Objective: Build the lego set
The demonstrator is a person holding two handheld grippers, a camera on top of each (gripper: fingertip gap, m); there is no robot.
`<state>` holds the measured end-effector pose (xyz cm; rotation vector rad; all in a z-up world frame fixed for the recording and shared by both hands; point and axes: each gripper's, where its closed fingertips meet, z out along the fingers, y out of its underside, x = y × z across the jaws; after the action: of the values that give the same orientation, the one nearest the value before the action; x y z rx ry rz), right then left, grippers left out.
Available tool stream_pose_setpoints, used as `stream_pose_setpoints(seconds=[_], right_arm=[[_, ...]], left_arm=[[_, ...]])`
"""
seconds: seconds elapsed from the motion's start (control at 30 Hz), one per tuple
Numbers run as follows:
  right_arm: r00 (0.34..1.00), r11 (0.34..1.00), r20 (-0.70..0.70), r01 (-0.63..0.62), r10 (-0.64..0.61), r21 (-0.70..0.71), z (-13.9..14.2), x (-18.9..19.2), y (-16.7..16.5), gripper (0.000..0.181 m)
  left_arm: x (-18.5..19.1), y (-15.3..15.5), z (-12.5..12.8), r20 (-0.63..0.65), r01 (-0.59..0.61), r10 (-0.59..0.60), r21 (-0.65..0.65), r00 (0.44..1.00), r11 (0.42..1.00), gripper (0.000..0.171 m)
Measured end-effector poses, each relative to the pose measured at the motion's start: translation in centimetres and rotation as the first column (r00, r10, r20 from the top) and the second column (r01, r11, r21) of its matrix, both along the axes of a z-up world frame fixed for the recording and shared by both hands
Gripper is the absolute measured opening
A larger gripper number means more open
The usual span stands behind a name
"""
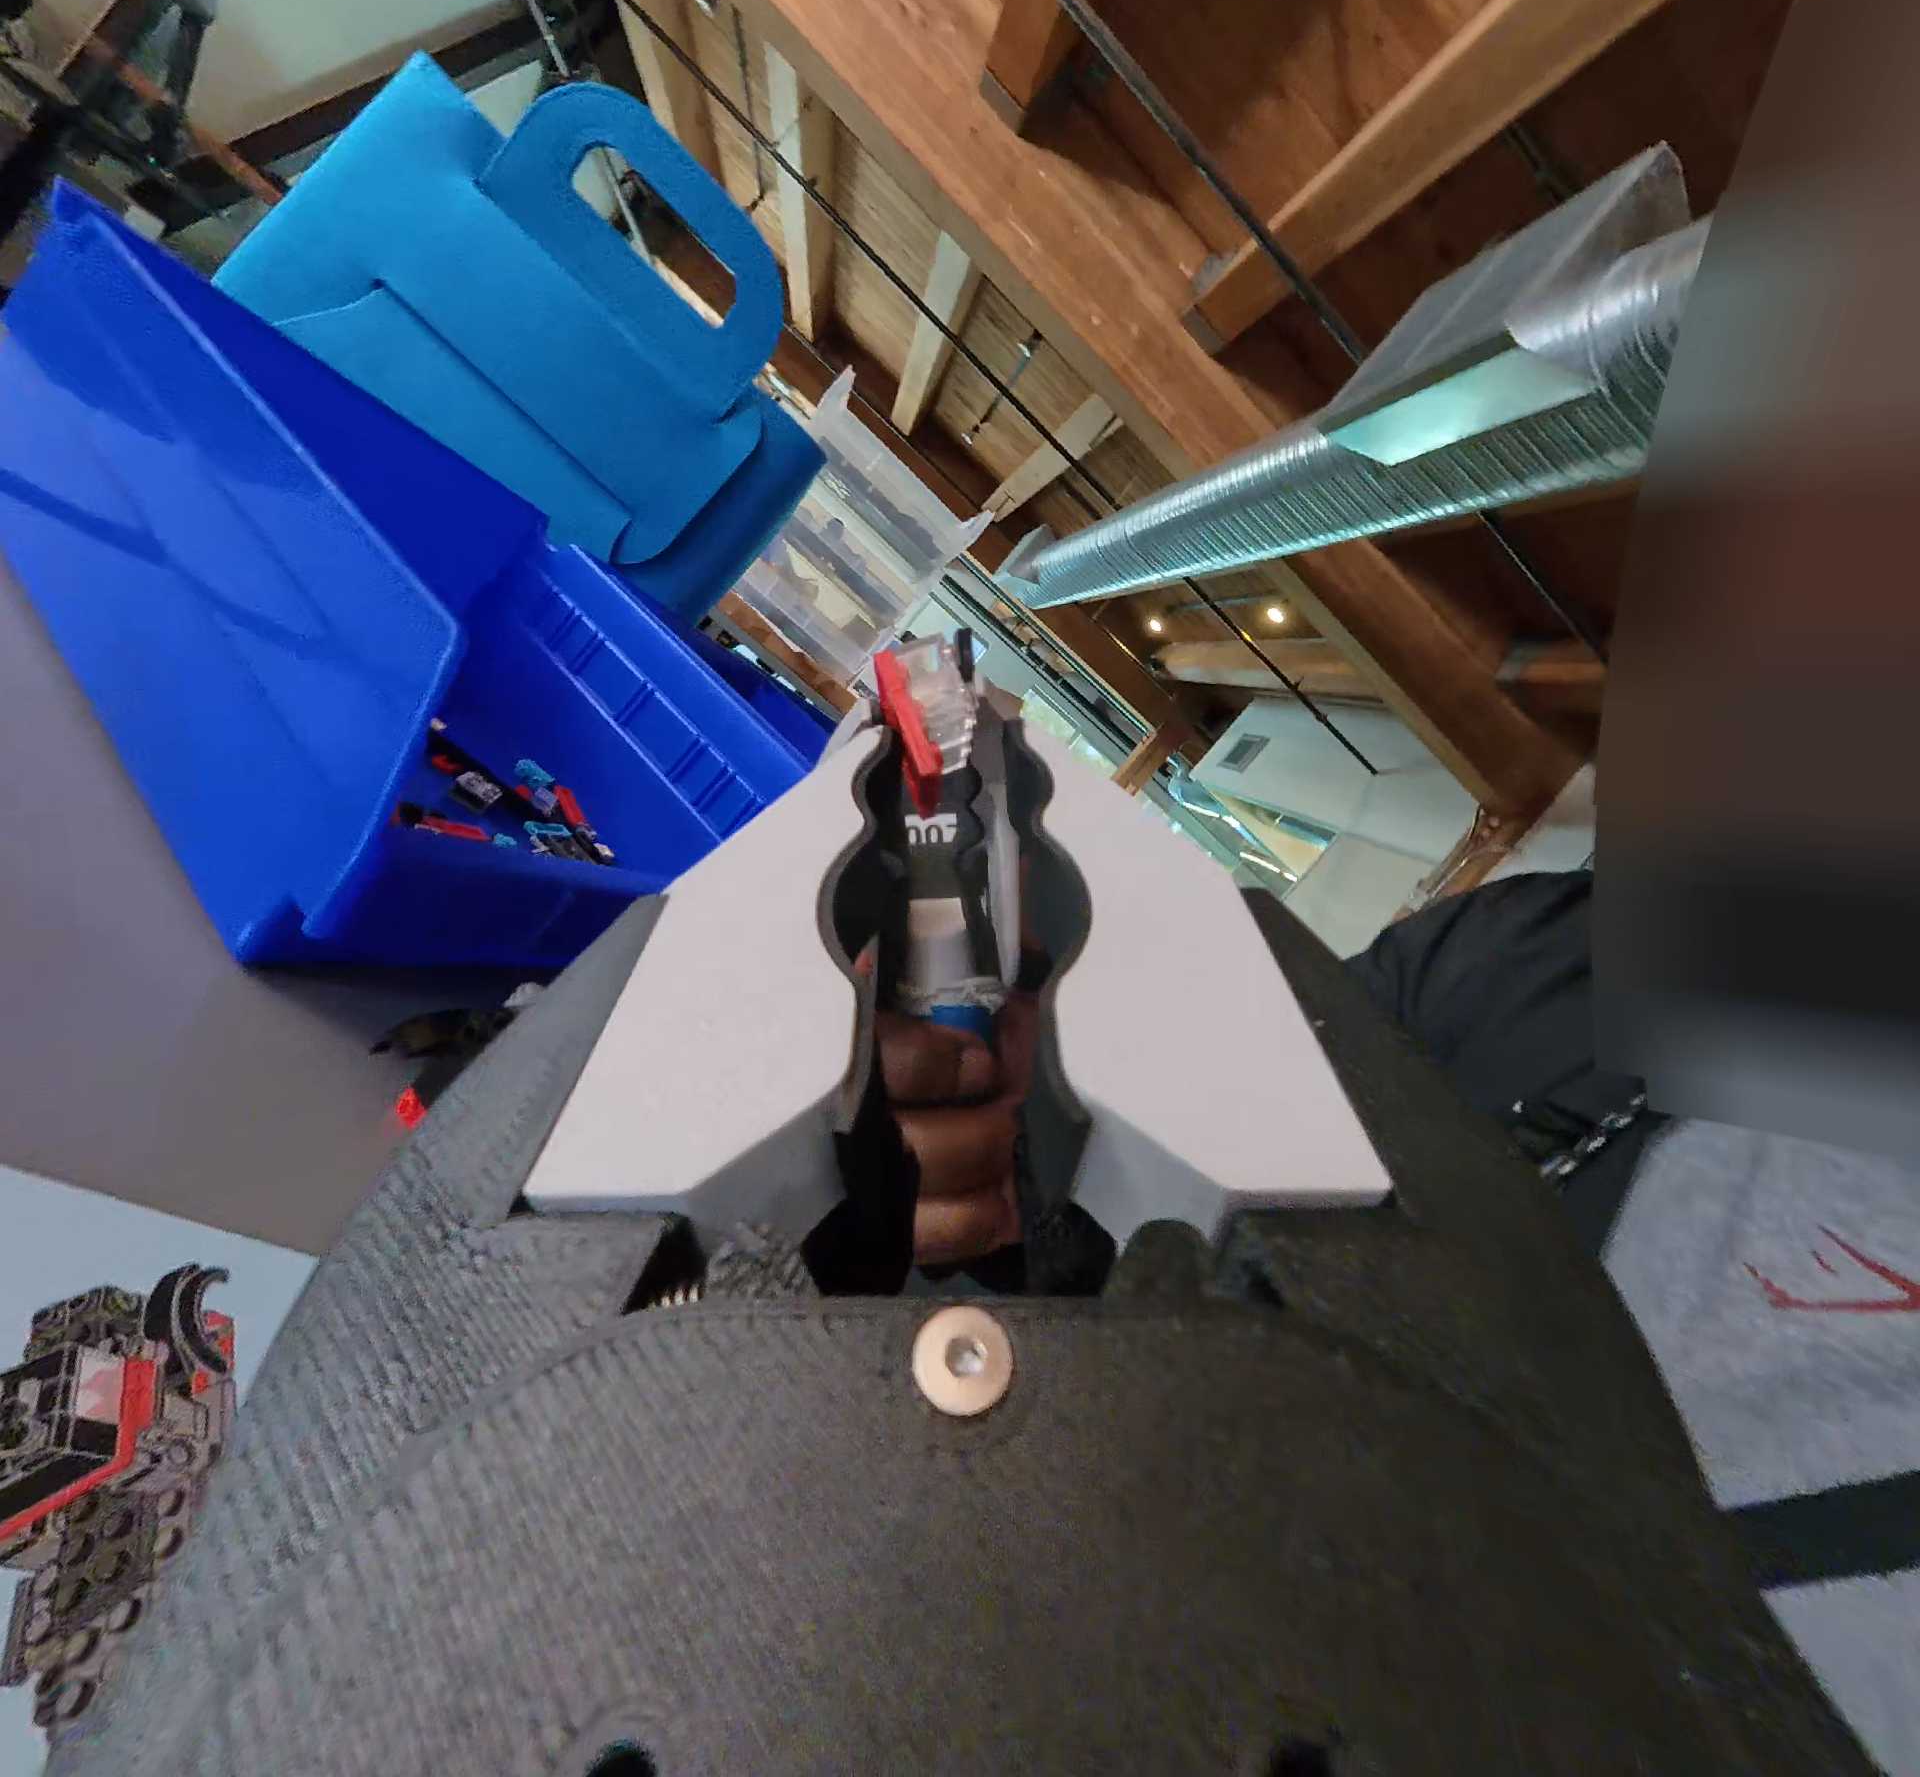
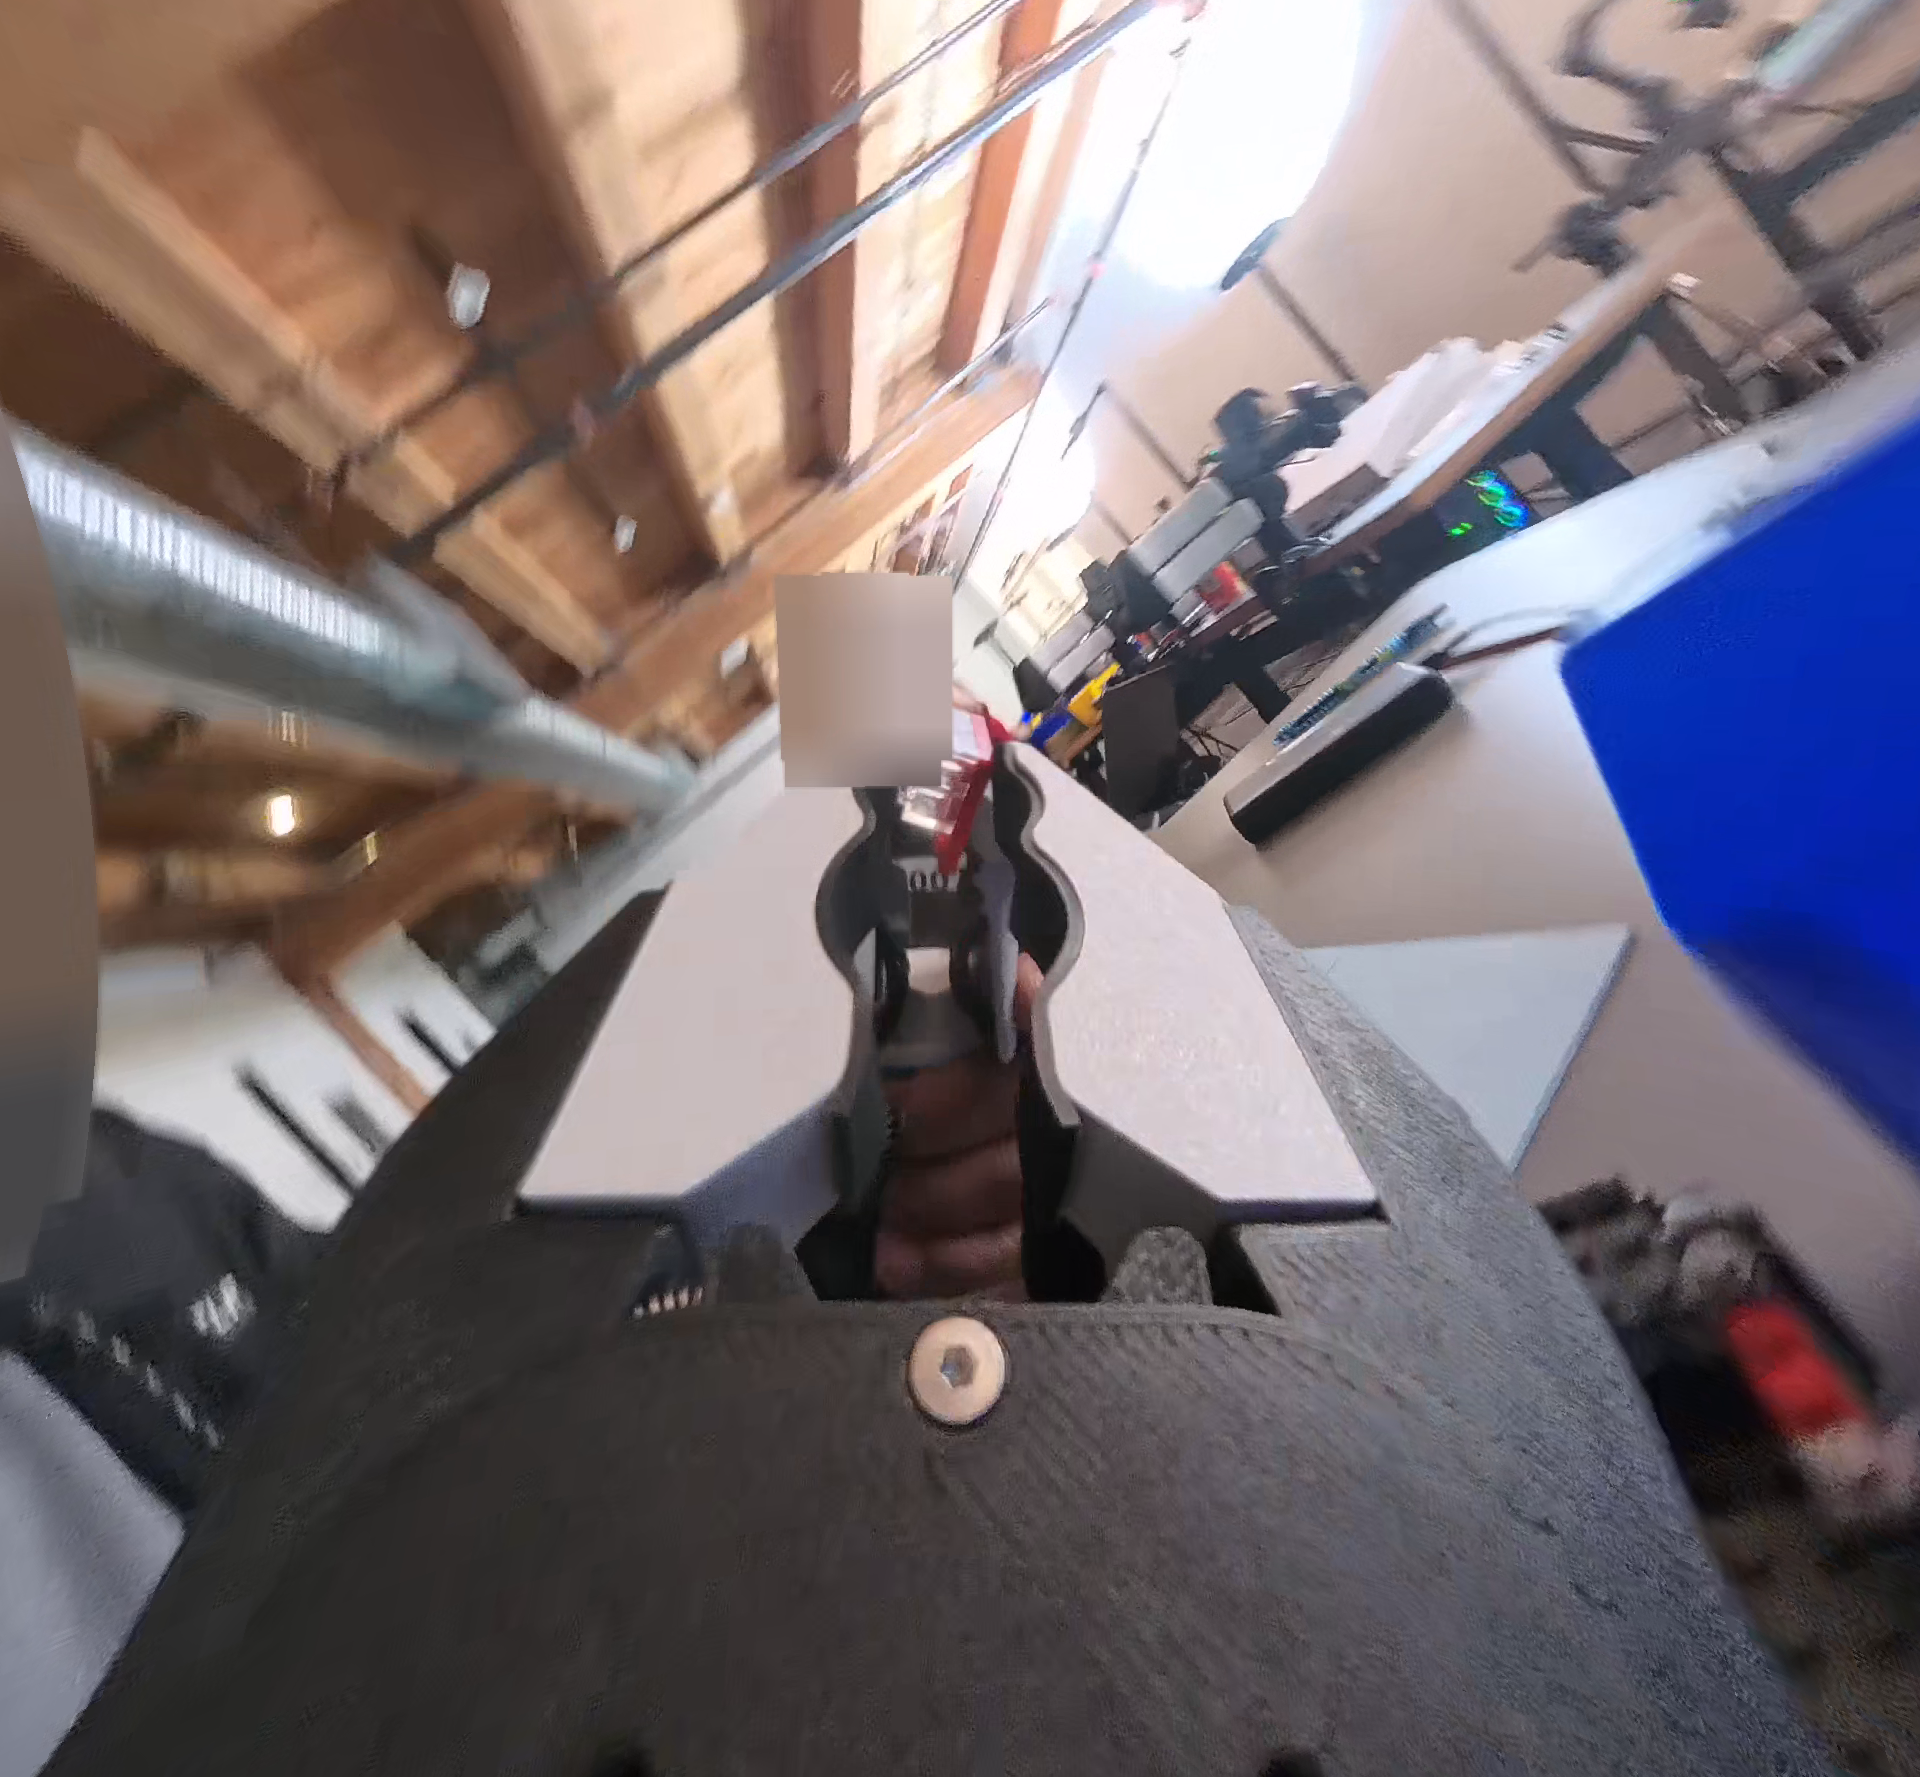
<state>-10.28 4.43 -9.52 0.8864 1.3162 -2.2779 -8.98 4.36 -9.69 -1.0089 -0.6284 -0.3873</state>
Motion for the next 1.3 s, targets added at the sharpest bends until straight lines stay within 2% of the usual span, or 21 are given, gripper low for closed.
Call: stream_pose_setpoints(seconds=[0.1,0.5,1.3], right_arm=[[0.997,0.999,0.072,0.029,-0.028,-0.02,-0.7,-0.3,0.1,0.019],[0.996,0.998,0.066,0.055,-0.054,-0.02,-0.9,-0.2,0.0,0.018],[1.0,1.0,0.013,0.011,-0.011,-0.001,-1.0,1.0,-1.1,0.019]], left_arm=[[-0.5,0.0,-0.5,0.062,-0.009,0.008,0.016,0.998,1.0,0.018],[-1.0,-0.2,-0.6,0.135,-0.036,0.021,0.106,0.991,0.994,0.014],[-1.1,-1.1,0.3,0.135,-0.032,0.005,0.2,0.991,0.979,0.02]])
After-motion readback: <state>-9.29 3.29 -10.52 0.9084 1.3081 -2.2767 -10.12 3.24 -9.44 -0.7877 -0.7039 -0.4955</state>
